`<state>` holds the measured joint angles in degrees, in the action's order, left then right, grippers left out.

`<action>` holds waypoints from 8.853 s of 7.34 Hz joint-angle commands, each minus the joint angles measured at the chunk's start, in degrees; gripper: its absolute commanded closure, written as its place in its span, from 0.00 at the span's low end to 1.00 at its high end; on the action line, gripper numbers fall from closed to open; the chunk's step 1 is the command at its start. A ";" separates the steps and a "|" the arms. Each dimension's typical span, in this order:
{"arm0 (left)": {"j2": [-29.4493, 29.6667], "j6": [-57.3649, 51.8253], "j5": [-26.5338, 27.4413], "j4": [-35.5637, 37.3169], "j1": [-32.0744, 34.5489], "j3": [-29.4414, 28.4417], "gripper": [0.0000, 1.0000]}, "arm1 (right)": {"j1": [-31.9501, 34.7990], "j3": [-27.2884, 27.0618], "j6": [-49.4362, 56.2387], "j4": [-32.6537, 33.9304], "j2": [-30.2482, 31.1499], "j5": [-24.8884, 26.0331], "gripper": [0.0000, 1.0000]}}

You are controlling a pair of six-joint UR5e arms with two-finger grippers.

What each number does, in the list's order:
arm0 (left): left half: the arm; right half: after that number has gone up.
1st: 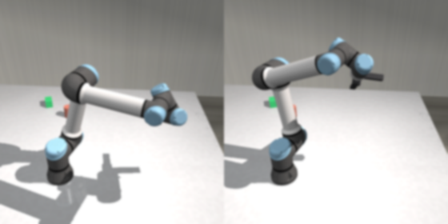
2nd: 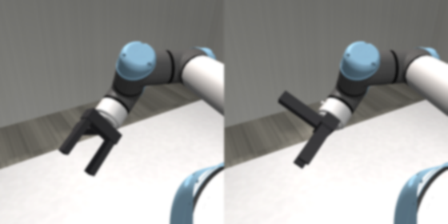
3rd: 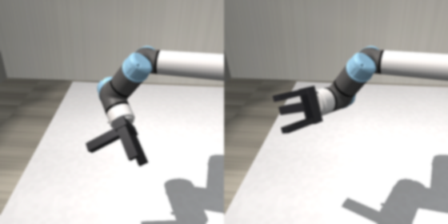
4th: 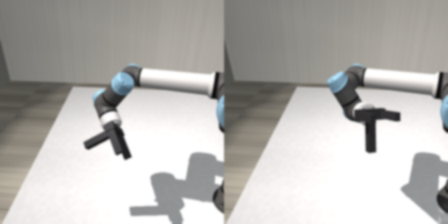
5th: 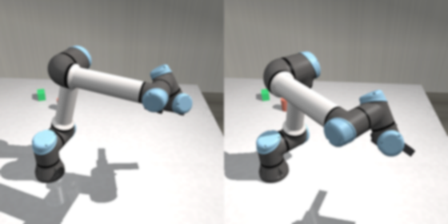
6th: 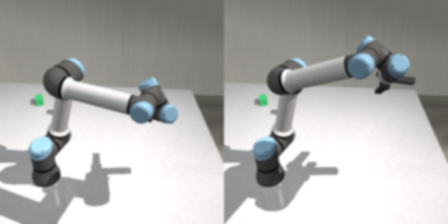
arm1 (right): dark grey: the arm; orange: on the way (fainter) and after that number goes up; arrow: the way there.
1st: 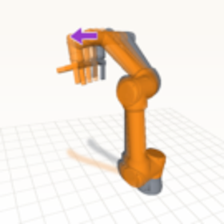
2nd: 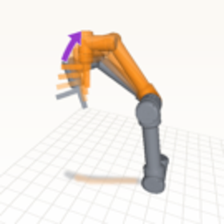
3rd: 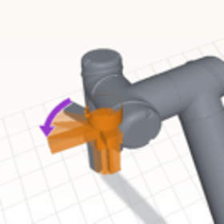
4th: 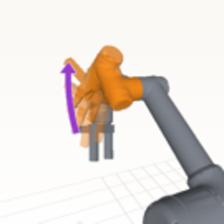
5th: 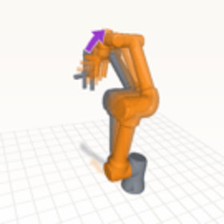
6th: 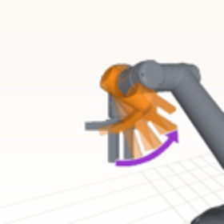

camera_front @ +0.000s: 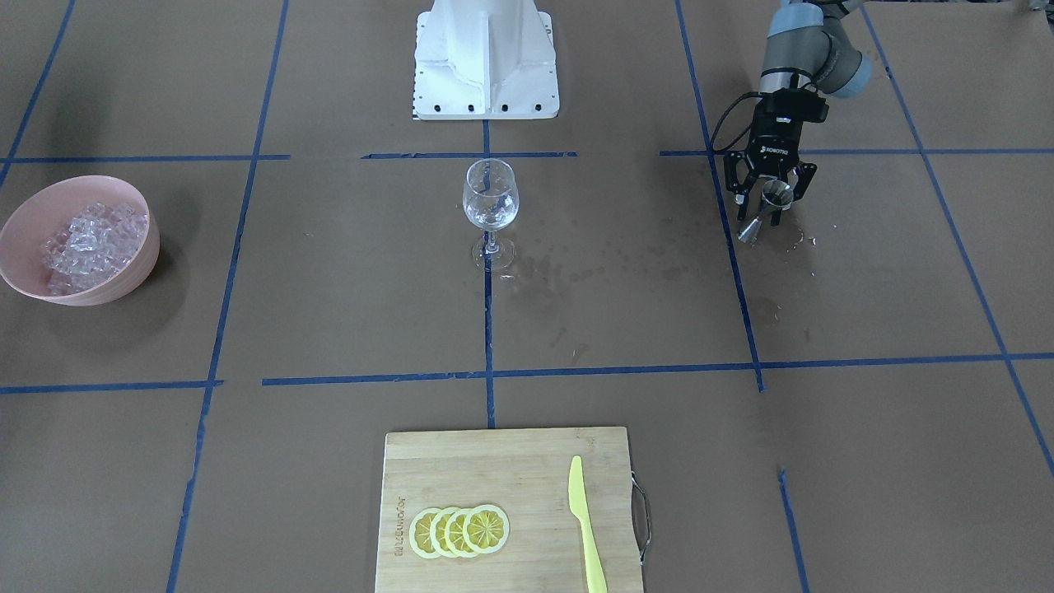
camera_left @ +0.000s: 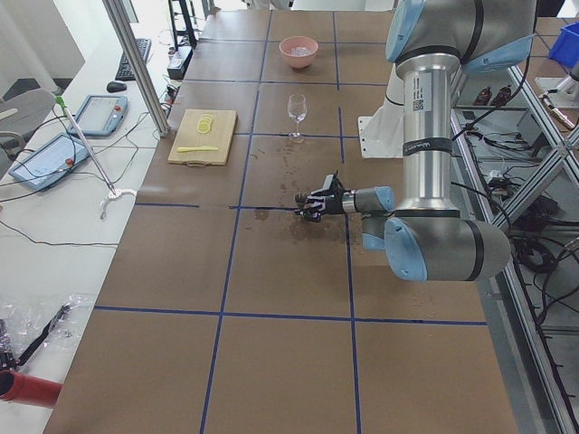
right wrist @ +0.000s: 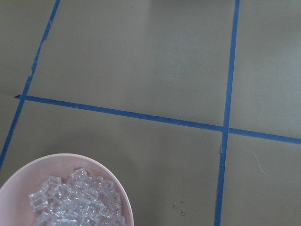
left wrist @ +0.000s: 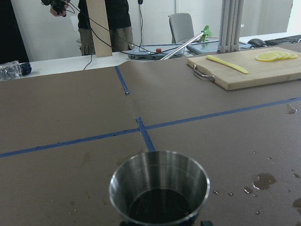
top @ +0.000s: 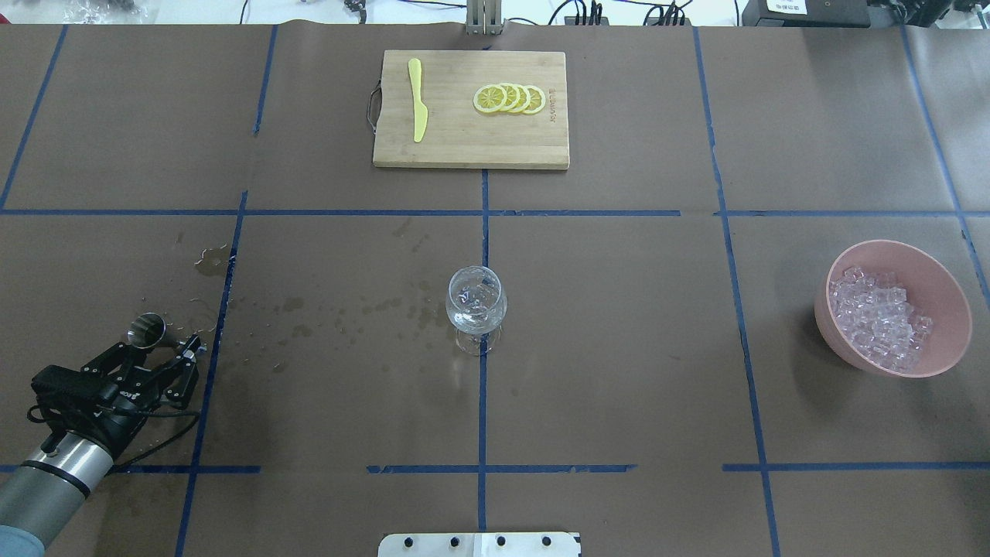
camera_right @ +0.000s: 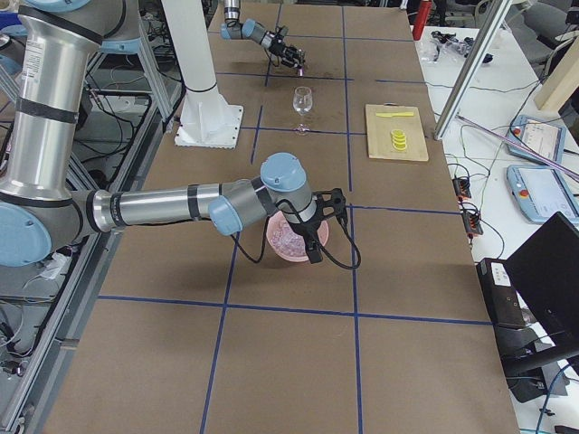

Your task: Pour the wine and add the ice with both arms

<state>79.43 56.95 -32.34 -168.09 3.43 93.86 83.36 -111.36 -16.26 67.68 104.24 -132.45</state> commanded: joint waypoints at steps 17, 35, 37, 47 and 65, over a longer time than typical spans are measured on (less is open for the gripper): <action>11.09 -18.45 -0.62 -9.10 0.44 5.99 1.00 | 0.05 0.09 0.09 -0.35 0.44 0.00 0.00; 37.38 -45.41 -1.15 46.19 2.72 11.96 1.00 | 0.05 0.44 0.00 -0.35 1.06 0.09 0.00; 37.38 -53.06 -0.80 46.10 2.90 11.96 1.00 | 0.05 0.53 -0.08 -0.35 1.06 0.09 0.00; 38.08 -82.87 6.94 46.01 3.95 12.75 1.00 | 0.05 0.70 0.00 -0.35 1.06 0.00 0.00; 31.52 -77.35 -2.26 19.52 6.23 12.93 1.00 | 0.05 0.79 0.00 -1.05 2.11 0.00 0.00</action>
<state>114.15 -23.54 -31.49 -144.11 8.84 106.79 83.41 -110.57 -16.25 66.76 106.28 -132.45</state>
